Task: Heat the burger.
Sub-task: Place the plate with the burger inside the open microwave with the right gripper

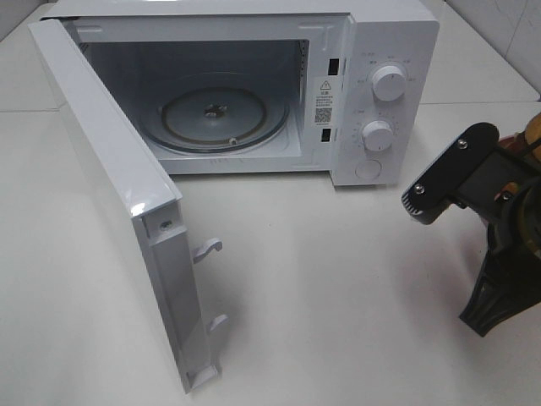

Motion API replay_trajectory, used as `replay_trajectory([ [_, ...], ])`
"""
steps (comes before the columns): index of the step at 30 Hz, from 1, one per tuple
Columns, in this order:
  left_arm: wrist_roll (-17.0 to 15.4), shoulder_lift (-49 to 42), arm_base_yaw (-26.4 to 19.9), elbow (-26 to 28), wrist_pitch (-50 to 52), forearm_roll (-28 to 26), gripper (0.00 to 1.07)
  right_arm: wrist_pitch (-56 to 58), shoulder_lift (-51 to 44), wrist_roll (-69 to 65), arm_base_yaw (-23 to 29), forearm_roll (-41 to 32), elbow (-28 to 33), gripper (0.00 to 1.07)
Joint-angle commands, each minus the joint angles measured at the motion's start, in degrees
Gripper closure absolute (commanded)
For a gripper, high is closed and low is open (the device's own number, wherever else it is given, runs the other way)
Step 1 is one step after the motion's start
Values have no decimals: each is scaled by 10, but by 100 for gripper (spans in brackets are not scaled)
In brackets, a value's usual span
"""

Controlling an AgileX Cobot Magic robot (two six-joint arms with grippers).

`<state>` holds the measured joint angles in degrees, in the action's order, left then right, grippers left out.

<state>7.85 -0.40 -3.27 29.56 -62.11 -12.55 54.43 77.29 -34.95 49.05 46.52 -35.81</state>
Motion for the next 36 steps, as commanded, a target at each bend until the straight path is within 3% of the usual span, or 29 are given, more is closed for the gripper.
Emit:
replay_trajectory([
  [1,0,-6,0,0,8,-2,9,19,-7,5,31,21,-1,107],
  [4,0,-6,0,0,8,-2,9,19,-7,5,70,19,-1,107],
  [17,0,-6,0,0,8,-2,9,10,-7,35,151,21,-1,107],
  [25,0,-6,0,0,8,-2,9,-11,-6,68,163,23,-1,107],
  [36,0,-6,0,0,8,-2,9,-84,-6,217,163,25,-1,106],
])
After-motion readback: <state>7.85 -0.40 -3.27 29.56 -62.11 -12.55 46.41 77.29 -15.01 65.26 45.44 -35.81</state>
